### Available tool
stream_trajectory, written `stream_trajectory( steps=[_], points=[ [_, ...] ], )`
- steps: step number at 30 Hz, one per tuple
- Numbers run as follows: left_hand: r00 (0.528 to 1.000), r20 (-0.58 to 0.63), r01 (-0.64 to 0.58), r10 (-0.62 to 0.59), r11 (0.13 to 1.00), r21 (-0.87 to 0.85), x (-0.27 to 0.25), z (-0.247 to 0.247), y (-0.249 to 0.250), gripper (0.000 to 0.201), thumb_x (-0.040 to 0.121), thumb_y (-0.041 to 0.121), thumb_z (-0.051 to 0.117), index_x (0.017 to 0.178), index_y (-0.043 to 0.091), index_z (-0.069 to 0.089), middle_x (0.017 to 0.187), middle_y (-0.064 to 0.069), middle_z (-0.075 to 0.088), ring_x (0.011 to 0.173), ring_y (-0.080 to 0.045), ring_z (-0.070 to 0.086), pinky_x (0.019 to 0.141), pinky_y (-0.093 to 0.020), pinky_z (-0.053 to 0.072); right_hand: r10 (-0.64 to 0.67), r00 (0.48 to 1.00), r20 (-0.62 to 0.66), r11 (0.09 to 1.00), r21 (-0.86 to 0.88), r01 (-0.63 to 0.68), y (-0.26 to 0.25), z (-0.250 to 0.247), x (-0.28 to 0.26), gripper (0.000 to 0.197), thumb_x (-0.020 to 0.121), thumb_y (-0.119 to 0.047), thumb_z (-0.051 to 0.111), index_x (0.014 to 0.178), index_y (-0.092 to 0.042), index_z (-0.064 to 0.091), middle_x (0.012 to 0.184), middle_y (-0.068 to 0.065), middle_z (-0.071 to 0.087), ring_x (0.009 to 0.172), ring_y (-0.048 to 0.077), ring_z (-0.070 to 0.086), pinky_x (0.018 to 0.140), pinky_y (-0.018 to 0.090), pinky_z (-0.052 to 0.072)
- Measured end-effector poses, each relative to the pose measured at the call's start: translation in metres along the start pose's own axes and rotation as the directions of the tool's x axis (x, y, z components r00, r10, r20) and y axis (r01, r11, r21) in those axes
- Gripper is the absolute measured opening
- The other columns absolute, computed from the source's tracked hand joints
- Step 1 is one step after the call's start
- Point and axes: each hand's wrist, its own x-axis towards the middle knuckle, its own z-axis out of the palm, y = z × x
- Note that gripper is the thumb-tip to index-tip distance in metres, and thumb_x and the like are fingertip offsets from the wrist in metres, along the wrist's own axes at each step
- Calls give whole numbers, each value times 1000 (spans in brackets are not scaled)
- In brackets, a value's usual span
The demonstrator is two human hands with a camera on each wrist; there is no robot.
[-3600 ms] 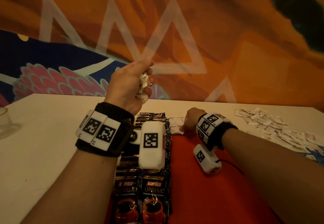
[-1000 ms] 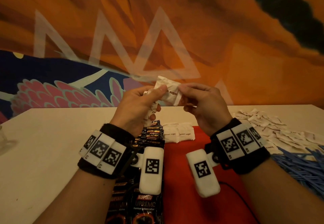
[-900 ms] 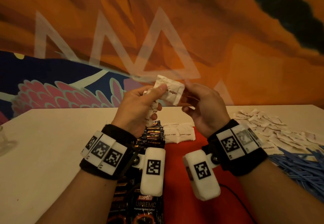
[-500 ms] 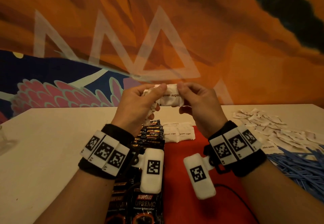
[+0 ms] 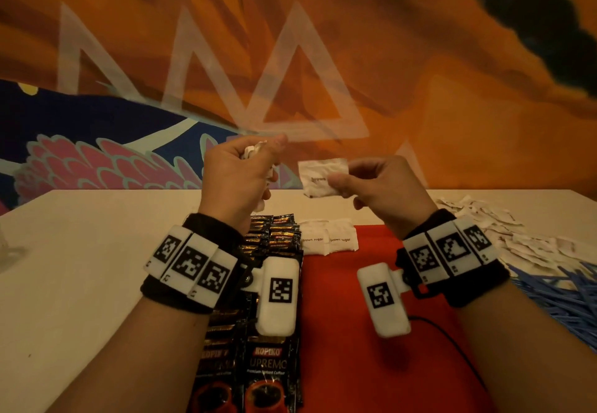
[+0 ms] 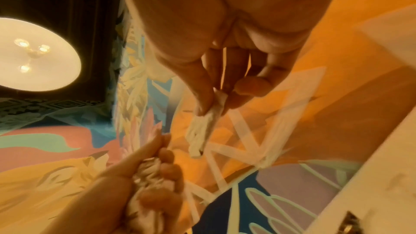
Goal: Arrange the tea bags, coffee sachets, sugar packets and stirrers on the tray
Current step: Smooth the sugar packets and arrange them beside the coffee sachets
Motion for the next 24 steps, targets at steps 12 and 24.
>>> stream_trajectory(
  steps=[12, 24],
  points=[
    [1000, 31, 3, -3, 1000, -13, 0, -5, 7, 21, 91, 33, 71, 83, 14, 68, 67, -5, 59, 42, -8, 49, 35, -19, 34, 528, 842, 114, 733, -562, -383, 77, -10, 32, 39, 81, -25, 81, 51, -16, 58, 44, -7, 50, 48, 12, 41, 52, 25, 34],
    [999, 36, 13, -14, 1000, 20, 2, -7, 4, 21, 92, 36, 69, 87, 15, 68, 70, -3, 61, 44, -5, 50, 37, -18, 36, 559, 829, 12, 329, -921, -209, 84, 16, 53, 47, 79, -51, 76, 93, -9, 62, 81, 2, 57, 81, 24, 57, 66, 30, 44]
  ],
)
